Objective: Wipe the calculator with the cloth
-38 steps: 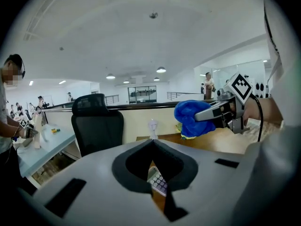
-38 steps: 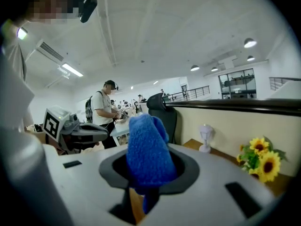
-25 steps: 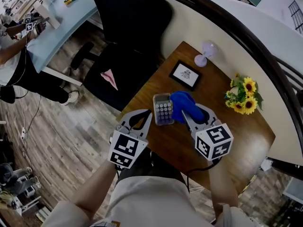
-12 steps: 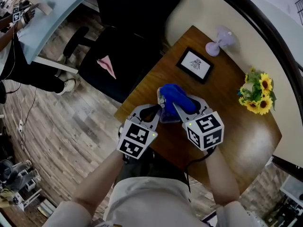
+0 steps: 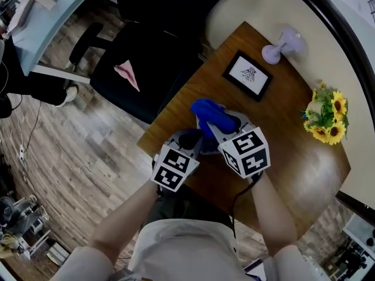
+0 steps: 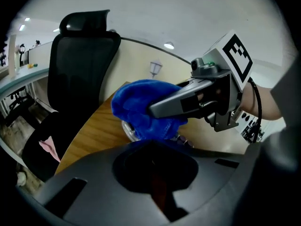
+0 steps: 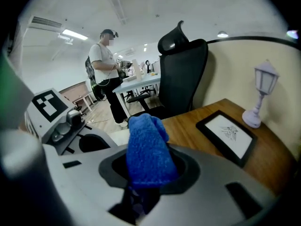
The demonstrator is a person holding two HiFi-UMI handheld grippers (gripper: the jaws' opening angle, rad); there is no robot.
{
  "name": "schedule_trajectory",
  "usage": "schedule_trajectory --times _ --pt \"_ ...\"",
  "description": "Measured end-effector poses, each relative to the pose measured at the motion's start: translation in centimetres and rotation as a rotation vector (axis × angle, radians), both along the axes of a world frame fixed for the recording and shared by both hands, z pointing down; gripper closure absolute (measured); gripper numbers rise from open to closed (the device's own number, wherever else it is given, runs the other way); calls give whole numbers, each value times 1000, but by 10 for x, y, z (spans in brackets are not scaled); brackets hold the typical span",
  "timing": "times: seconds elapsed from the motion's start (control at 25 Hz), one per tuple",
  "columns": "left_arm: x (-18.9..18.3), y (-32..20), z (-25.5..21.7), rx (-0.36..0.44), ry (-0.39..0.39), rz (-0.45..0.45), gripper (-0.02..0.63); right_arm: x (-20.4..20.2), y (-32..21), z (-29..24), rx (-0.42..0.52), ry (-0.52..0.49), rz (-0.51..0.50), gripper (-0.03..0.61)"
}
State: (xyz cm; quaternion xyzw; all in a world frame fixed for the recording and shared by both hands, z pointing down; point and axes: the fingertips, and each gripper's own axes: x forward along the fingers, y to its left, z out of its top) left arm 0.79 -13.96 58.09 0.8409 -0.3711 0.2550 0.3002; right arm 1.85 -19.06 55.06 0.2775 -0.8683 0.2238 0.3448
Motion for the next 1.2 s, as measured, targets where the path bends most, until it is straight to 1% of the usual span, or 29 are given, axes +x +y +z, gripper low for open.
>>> schedule_trajectory --times 0.16,0.24,0.36,0.44,0.52,0.68,0.84,0.92,1.0,1.08,1.2 --pt "-1 -2 1 -19 48 -42 611 -10 5 12 -40 -2 -41 459" --pt "-1 -1 3 -16 40 -49 611 -12 6 16 -40 21 -70 460" --pt "-2 -1 3 -12 5 -40 611 -7 4 20 -45 64 -99 463" --pt "-2 -1 3 -7 3 -41 611 0 0 21 -62 80 -78 465" --pt "-3 -1 3 -3 11 -45 611 8 -5 21 -74 88 -35 466" --pt "-3 -1 3 -5 16 -50 611 32 -13 20 -57 113 56 471" --pt "-3 2 3 -22 46 -63 611 57 -15 21 -55 112 139 471" --pt "-4 -1 2 -28 56 -64 611 68 -17 21 -37 160 157 475" --pt "-1 -2 2 -27 48 -41 611 78 -17 16 9 219 156 477" --pt "0 -2 2 -29 41 -21 611 74 -12 1 38 195 146 477" --pt "-1 -2 2 -32 49 -25 611 45 3 -21 48 98 87 477"
